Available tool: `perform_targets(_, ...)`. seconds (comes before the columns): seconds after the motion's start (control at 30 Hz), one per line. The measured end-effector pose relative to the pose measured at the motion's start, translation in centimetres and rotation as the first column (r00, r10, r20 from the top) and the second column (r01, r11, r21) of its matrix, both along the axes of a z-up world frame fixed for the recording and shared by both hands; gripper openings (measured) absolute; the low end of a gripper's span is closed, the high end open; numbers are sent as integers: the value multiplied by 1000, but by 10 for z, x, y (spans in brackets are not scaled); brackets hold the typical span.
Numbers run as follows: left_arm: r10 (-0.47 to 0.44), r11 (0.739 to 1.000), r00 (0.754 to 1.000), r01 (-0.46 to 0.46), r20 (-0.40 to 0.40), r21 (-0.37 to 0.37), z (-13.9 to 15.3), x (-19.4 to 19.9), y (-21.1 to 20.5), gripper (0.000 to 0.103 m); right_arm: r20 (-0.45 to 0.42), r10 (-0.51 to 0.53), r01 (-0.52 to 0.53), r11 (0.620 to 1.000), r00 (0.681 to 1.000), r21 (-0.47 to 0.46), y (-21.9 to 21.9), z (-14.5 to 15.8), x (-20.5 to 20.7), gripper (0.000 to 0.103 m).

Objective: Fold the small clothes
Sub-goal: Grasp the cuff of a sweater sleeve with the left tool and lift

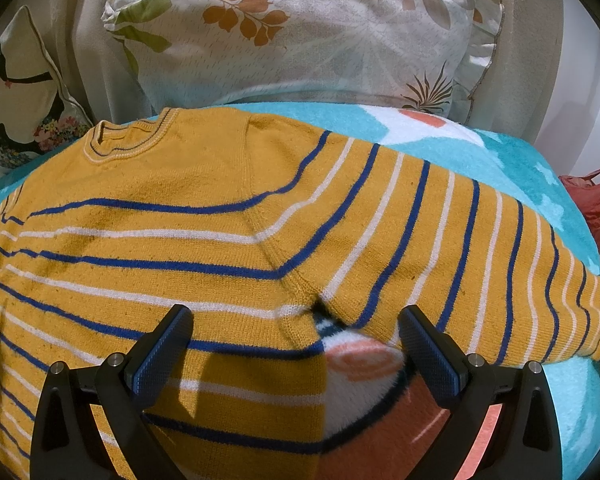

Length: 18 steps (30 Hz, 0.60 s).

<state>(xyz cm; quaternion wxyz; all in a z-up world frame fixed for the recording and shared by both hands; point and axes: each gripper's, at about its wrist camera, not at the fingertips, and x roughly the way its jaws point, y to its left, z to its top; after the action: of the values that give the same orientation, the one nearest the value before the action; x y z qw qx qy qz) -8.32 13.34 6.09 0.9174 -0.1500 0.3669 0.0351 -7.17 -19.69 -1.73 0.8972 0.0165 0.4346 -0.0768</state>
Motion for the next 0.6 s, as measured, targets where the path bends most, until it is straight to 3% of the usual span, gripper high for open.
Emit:
perform_targets(0.13, 191, 982, 982, -191, -8, -10, -6, -30, 99, 95, 1, 0, 0, 1000, 1000, -6, 1, 2, -1, 103)
perform_targets(0.2, 331, 940, 942, -335, -57, -63, -20, -47, 169, 95, 0, 0, 0, 1000, 1000, -9, 1, 2, -2, 103)
perform_targets(0.27, 398, 904, 913, -406, -83, -135, -32, -61, 209, 95, 0, 0, 0, 1000, 1000, -10, 1, 2, -1, 103)
perform_targets(0.37, 462, 835, 876, -482, -138, -266, -55, -75, 264, 93, -1, -1, 1, 1000, 1000, -12, 1, 2, -3, 103)
perform_targets(0.43, 466, 819, 879, -471, -100, -328, -57, -79, 280, 92, -1, -1, 1, 1000, 1000, -9, 1, 1, -2, 103)
perform_targets(0.6, 507, 782, 857, -501, -88, -370, -57, -73, 304, 92, -1, -1, 1, 1000, 1000, -7, 2, 1, -1, 103)
